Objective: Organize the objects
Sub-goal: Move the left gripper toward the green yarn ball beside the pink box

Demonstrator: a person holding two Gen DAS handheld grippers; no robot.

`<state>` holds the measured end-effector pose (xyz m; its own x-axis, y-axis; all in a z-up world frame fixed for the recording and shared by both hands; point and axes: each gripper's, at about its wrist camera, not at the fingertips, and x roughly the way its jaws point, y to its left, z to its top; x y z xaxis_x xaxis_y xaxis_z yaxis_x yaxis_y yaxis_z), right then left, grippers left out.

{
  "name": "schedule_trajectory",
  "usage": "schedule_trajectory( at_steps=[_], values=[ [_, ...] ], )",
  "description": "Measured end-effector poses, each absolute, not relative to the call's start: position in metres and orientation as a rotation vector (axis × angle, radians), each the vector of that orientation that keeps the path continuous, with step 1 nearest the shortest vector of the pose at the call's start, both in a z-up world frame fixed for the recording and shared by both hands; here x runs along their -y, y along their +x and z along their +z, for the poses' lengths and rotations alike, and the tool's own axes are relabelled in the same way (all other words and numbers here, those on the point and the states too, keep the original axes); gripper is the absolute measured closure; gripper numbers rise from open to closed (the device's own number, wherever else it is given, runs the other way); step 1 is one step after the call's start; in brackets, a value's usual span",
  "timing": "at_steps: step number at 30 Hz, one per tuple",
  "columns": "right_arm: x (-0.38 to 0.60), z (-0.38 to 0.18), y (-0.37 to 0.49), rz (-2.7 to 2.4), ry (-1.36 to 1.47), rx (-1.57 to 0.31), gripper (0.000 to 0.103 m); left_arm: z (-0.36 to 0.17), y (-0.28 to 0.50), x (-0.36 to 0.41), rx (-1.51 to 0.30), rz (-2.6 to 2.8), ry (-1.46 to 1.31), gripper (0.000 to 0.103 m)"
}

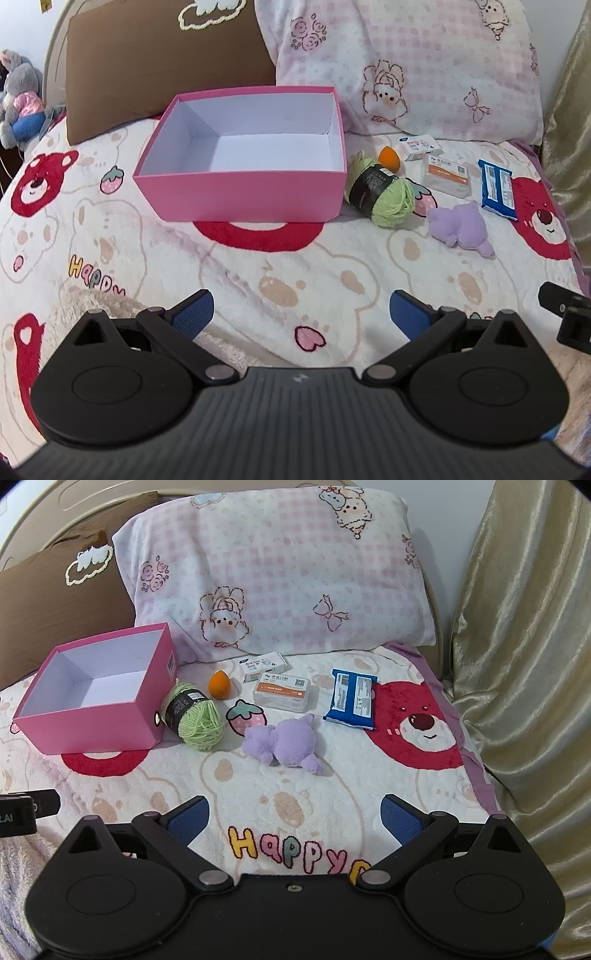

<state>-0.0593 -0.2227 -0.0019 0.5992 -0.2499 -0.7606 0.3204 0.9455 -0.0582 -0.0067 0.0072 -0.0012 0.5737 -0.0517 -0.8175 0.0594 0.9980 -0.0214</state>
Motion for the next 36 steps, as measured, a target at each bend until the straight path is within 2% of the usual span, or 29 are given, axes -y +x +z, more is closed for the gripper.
schedule_trajectory(
  at_steps=[20,31,36],
  values=[
    [0.232,-0.004,-0.061,-0.292,0.158,-0.85,0.002,-0.002,-0.014,0.0,-0.924,-0.083,0.031,0.001],
    [0.27,0.025,-0.054,-0.16,0.138,-0.898,0.002,0.025,0.002,0.011,-0.98,-0.183,0.069,0.003],
    [0.28,0.034,-0.049,-0.097,0.131,-0.914,0.002,0.038,0.012,0.022,-0.986,-0.244,0.081,0.007]
  ],
)
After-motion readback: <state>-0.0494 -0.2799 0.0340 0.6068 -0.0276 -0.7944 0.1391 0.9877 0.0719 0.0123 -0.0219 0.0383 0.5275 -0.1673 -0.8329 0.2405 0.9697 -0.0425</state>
